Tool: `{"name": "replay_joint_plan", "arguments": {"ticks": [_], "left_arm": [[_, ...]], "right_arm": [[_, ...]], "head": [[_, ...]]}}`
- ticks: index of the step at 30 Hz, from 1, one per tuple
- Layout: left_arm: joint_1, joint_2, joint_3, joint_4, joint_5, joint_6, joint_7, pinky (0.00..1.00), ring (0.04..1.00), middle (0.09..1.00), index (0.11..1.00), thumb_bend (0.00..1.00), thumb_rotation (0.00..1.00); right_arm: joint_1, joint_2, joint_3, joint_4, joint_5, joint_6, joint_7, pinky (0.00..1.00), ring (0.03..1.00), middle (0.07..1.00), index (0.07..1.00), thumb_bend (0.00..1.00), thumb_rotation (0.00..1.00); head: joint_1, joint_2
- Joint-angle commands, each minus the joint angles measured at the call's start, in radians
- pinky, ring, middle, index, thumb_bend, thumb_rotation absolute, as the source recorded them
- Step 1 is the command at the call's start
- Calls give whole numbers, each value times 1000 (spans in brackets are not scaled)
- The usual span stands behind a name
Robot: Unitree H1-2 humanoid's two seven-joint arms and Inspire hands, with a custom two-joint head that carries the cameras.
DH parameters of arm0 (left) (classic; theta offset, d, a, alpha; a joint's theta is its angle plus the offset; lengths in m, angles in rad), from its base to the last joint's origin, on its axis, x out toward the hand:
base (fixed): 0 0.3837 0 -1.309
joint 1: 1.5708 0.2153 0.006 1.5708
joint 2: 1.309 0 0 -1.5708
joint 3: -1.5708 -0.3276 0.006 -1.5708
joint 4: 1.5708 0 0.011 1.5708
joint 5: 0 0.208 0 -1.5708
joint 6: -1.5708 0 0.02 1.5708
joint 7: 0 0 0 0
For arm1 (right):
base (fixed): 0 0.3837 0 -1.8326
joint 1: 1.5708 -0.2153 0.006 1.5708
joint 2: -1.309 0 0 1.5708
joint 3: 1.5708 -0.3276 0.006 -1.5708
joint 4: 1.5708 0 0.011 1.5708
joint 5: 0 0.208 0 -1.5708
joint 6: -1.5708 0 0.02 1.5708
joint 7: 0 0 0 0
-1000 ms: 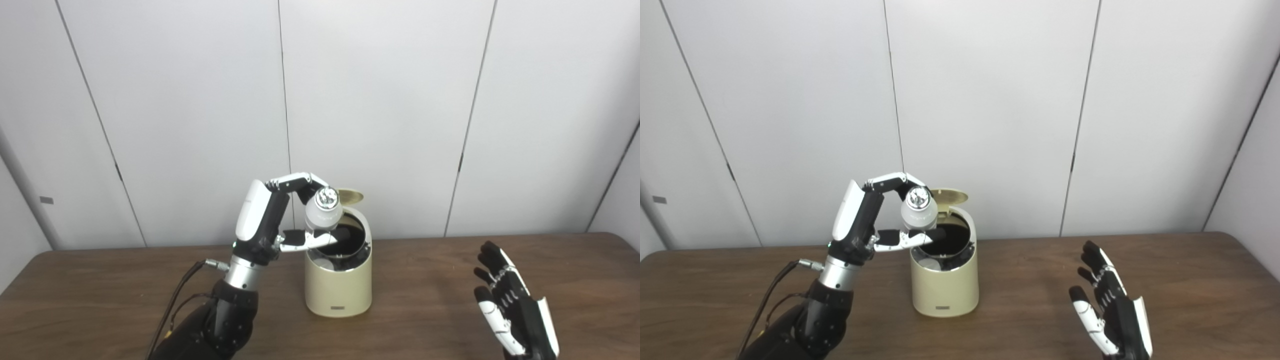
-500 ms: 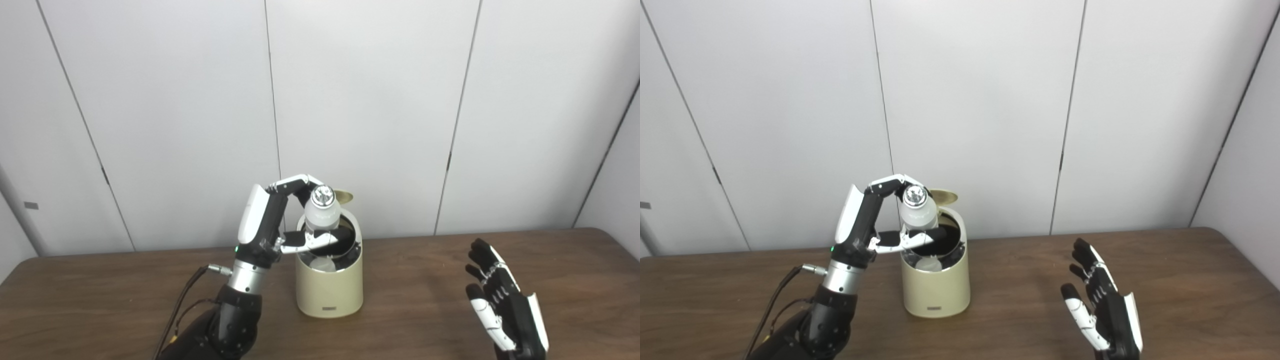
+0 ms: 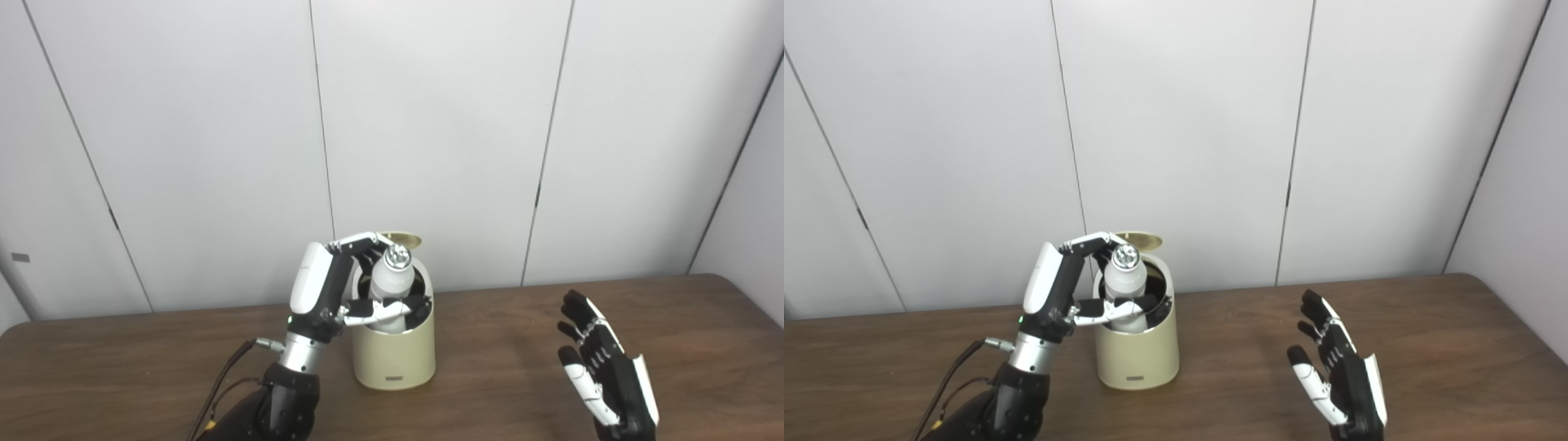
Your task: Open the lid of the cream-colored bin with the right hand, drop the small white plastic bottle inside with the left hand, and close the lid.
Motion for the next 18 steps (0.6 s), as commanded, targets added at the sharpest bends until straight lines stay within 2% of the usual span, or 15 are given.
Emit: {"name": "replay_joint_plan", "arguments": {"ticks": [1, 5, 11, 14, 18], "left_arm": [[-63, -1, 5, -9, -15, -18, 32, 365, 448, 502, 468, 504, 0], [-69, -4, -7, 6, -12, -18, 44, 358, 443, 506, 469, 504, 0], [-76, -3, -32, 21, -18, -18, 65, 278, 398, 523, 486, 501, 0], [-76, -2, -39, 23, -23, -19, 66, 225, 438, 498, 477, 504, 0], [-78, 4, -53, 28, -16, -19, 74, 200, 441, 492, 478, 505, 0]], "right_arm": [[72, 40, 21, 60, 0, -27, -15, 828, 887, 890, 864, 514, 626], [72, 40, 19, 65, 6, -27, -13, 835, 890, 892, 862, 512, 619], [72, 38, 20, 71, 13, -27, -7, 840, 892, 893, 863, 535, 624], [71, 37, 21, 74, 13, -27, -7, 843, 893, 896, 873, 530, 614], [73, 39, 25, 64, 5, -27, -12, 827, 884, 885, 856, 558, 633]], "head": [[-2, 0], [-2, 0], [-5, -4], [-6, -7], [-6, -12]]}}
